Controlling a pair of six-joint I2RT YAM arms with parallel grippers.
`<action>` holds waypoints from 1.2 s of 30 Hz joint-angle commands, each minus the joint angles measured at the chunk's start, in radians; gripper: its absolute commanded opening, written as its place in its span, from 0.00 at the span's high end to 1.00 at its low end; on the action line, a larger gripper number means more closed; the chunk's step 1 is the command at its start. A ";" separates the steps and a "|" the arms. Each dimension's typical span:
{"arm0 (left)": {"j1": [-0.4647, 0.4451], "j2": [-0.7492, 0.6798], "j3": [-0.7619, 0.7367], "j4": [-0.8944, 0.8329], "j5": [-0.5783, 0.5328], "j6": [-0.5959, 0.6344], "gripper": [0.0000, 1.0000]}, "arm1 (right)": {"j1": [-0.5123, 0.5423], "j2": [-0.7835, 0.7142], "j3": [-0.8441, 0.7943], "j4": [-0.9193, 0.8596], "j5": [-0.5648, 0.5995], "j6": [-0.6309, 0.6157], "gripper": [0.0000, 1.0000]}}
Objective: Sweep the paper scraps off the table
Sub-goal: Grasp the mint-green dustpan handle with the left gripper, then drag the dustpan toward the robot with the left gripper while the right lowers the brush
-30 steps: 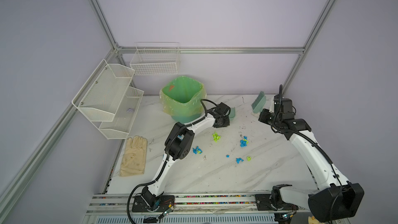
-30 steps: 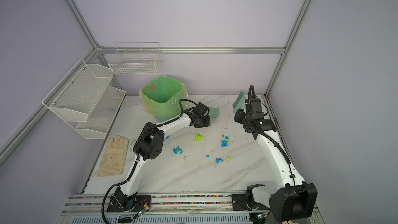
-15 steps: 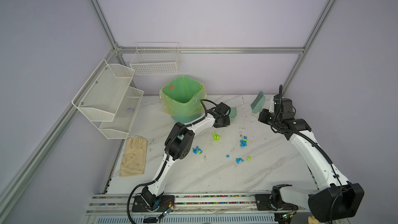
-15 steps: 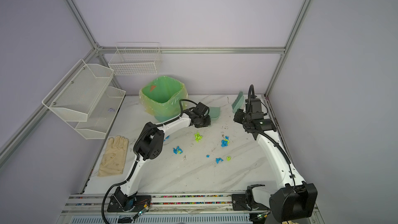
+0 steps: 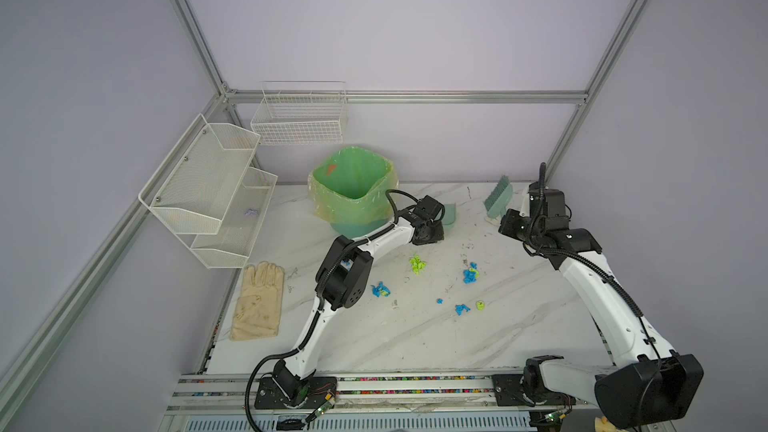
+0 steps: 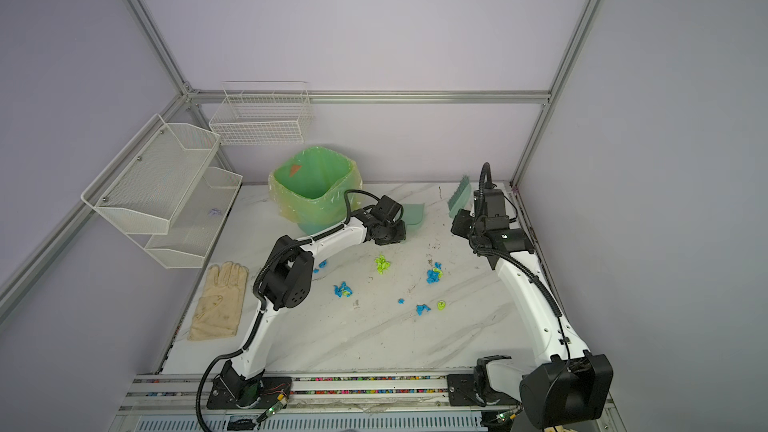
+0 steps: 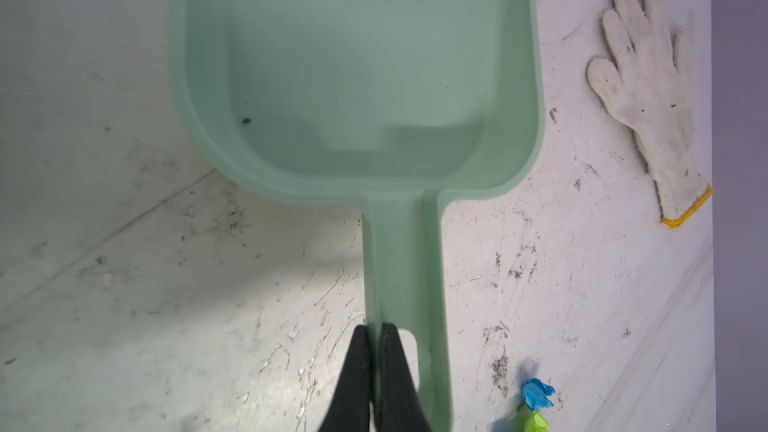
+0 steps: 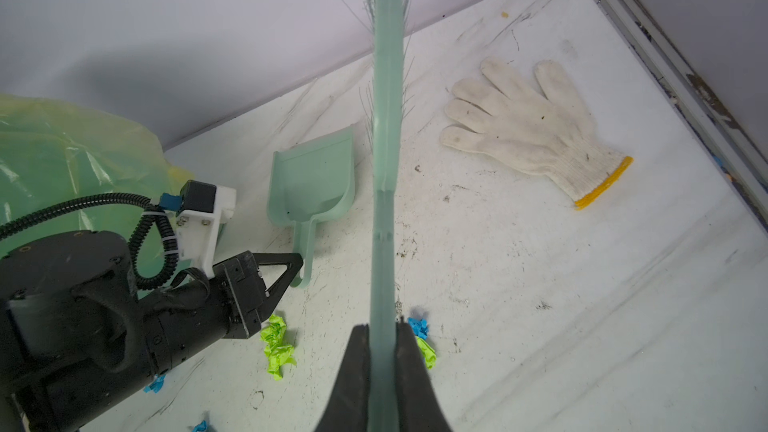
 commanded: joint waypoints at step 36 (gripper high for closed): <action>-0.011 -0.584 -0.348 -0.217 0.080 0.205 1.00 | -0.002 0.082 0.199 -0.432 0.087 -0.069 1.00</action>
